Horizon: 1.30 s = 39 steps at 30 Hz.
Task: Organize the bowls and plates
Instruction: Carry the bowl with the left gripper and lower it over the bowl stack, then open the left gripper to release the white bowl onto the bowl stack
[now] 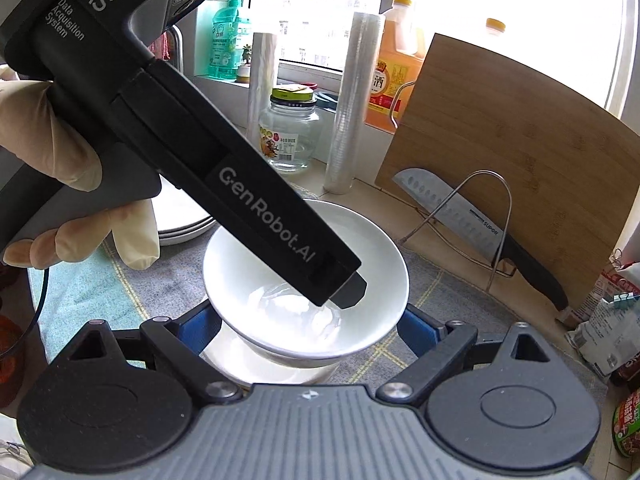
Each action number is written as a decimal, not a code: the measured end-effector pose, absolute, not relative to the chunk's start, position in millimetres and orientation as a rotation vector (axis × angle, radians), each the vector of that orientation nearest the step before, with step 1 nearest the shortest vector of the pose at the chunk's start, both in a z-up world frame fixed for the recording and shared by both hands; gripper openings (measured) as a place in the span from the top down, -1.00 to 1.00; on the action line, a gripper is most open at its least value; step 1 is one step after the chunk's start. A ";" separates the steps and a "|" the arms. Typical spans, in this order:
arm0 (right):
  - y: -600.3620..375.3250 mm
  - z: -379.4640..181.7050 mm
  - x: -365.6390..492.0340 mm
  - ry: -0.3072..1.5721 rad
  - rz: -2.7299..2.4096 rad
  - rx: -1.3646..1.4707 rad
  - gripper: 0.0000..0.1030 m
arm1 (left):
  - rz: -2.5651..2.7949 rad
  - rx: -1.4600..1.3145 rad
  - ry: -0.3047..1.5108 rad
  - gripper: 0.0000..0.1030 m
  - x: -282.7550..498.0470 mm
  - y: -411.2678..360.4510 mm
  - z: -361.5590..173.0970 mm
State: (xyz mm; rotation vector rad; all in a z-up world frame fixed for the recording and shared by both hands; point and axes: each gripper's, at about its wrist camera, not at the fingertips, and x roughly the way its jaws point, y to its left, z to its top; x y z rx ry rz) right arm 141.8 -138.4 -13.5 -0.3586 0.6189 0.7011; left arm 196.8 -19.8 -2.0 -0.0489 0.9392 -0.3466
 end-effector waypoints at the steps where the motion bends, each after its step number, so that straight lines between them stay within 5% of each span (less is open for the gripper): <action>1: -135.8 -15.1 142.1 0.624 0.707 -0.359 -0.87 | -0.344 -0.051 0.942 -0.40 195.8 -18.4 -3.5; 28: -121.9 -44.7 142.9 0.690 0.729 -0.369 -0.87 | -0.347 -0.060 0.961 -0.41 192.2 -9.6 -32.2; 39: -124.7 -43.6 140.7 0.684 0.727 -0.359 -0.98 | -0.379 -0.030 0.936 -0.58 189.7 -9.1 -31.8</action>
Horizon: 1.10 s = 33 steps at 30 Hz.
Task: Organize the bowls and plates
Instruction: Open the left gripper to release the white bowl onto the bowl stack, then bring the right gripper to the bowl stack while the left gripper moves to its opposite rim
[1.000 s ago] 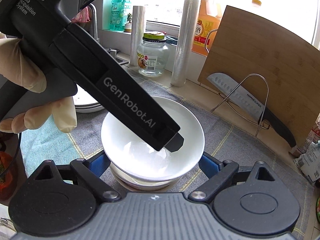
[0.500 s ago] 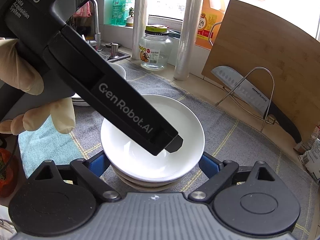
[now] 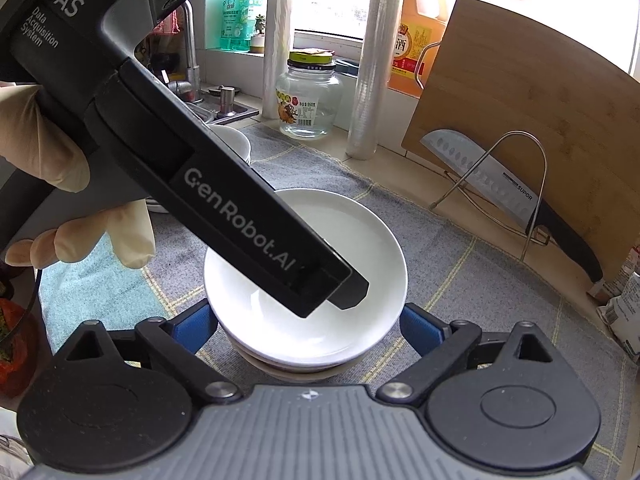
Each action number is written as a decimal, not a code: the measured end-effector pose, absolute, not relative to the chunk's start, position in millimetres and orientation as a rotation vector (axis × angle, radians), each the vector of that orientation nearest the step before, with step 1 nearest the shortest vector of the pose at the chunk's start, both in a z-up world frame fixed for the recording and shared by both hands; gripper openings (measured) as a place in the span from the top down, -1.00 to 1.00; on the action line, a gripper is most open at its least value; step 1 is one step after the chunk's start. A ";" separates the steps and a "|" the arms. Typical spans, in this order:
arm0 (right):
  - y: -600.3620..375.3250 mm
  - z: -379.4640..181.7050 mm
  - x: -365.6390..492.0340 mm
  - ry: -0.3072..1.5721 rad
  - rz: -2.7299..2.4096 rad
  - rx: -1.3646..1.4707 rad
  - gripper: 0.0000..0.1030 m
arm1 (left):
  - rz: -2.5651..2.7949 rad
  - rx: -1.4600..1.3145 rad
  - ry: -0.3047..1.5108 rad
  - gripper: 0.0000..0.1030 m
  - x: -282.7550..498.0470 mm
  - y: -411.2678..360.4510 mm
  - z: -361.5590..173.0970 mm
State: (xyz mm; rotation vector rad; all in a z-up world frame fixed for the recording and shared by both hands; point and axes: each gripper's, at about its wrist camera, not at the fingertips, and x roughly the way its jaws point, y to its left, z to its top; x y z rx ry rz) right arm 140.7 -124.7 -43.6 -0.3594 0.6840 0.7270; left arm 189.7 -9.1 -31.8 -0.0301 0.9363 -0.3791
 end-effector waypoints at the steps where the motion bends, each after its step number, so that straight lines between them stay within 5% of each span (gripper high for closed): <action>1: -125.6 -41.6 139.0 0.667 0.729 -0.356 -1.00 | -0.370 -0.017 0.919 -0.59 188.0 -9.0 -29.4; 13: -125.8 -33.8 133.6 0.629 0.738 -0.372 -1.00 | -0.472 -0.032 0.806 -0.65 176.7 -8.0 -8.3; 33: -139.0 -37.0 131.6 0.643 0.718 -0.364 -1.00 | -0.545 -0.191 0.865 -0.67 189.3 16.5 -26.2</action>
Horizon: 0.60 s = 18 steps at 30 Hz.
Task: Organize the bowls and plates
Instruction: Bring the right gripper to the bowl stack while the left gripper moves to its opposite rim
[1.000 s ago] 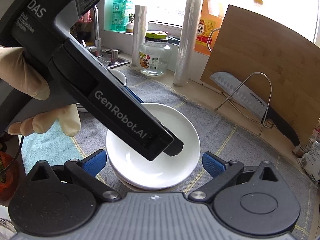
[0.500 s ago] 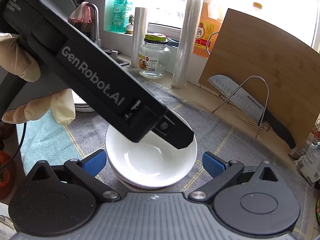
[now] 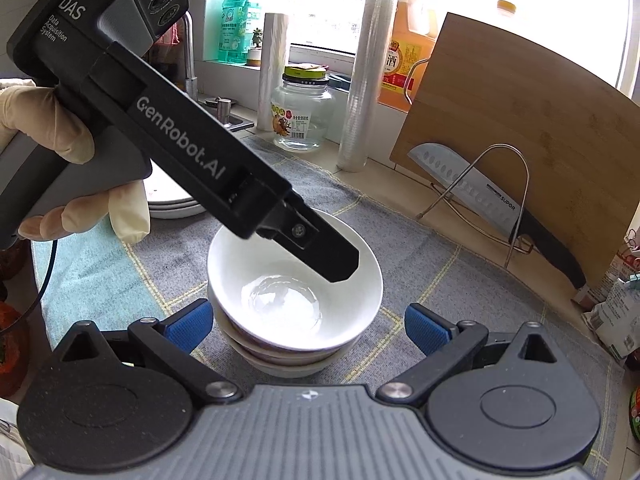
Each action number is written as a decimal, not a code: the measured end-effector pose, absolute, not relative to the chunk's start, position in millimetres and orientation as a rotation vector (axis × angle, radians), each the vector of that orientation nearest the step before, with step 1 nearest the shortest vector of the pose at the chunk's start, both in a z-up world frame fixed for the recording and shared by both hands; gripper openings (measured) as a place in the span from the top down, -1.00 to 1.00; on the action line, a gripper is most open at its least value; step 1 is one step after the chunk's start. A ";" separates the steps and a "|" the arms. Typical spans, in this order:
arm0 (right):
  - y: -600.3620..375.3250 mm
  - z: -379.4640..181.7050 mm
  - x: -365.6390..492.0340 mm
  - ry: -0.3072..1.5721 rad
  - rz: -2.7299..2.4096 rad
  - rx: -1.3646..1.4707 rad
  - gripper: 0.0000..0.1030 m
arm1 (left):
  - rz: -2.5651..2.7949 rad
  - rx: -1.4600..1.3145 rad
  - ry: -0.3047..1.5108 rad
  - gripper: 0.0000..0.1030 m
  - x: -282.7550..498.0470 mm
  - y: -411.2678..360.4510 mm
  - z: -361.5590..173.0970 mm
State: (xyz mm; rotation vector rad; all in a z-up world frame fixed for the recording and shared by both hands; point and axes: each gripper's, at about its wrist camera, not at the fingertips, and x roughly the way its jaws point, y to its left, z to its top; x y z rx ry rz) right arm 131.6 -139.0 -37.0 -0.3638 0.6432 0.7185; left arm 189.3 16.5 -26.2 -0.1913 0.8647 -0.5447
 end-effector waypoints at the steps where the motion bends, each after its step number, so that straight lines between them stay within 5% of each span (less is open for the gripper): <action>1: -139.7 -37.6 131.5 0.646 0.718 -0.362 -1.00 | -0.551 -0.206 0.864 -0.67 189.8 18.3 -27.0; 10: -143.6 -42.7 128.3 0.666 0.738 -0.371 -1.00 | -0.554 -0.201 0.798 -0.67 181.2 22.6 -18.1; 14: -145.1 -49.7 126.7 0.675 0.748 -0.397 -1.00 | -0.539 -0.098 0.716 -0.87 166.4 25.0 -0.6; 18: -146.8 -65.1 128.7 0.703 0.744 -0.429 -1.00 | -0.507 0.000 0.726 -0.88 150.3 30.6 -3.9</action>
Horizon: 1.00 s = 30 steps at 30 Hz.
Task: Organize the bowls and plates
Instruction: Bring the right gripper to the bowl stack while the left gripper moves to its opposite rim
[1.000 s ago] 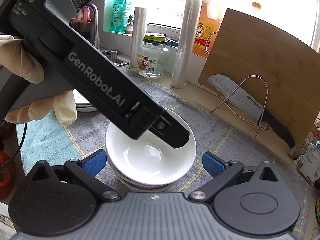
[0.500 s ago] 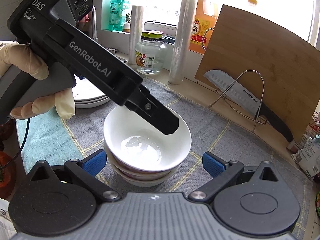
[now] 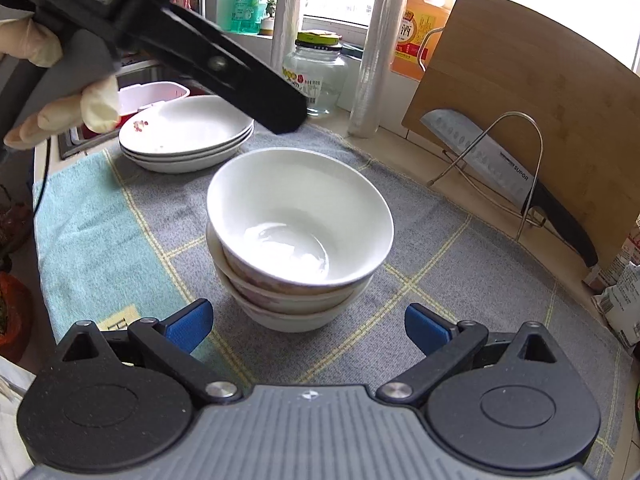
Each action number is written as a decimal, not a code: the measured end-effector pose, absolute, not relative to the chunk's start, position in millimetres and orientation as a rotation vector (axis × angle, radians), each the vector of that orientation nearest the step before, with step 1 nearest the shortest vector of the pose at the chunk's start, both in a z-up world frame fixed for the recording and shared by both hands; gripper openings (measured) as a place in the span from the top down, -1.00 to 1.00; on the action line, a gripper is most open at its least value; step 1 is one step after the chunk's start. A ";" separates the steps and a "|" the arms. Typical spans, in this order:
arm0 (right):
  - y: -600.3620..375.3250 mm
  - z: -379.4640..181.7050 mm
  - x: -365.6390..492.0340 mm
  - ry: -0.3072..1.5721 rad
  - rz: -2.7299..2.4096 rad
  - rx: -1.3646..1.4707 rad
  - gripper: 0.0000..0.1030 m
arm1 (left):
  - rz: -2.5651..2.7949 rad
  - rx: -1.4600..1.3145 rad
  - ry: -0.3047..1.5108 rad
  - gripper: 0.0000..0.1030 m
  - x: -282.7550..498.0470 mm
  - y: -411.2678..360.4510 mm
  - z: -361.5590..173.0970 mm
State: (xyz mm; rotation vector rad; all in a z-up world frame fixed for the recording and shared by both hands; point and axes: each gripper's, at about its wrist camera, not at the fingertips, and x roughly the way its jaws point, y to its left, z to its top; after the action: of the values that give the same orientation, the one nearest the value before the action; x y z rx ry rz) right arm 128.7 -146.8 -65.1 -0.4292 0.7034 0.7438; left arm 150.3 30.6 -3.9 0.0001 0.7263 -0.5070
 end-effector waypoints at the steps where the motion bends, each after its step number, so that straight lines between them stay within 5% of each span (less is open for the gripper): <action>1: -147.1 -70.4 129.7 0.714 0.740 -0.440 -1.00 | -0.497 0.029 0.736 -0.88 143.9 32.6 -8.2; 16: -141.1 -110.0 154.2 0.831 0.746 -0.424 -1.00 | -0.599 0.371 0.912 -0.89 147.0 15.3 -104.6; 30: -145.5 -112.9 164.1 0.843 0.798 -0.399 -1.00 | -0.742 0.356 0.815 -0.99 158.6 19.3 -114.5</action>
State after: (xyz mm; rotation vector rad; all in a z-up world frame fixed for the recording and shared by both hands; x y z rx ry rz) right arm 164.1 -145.5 -112.9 -0.3992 0.8430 0.7980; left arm 158.6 19.3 -114.5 0.3555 0.8150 -0.7421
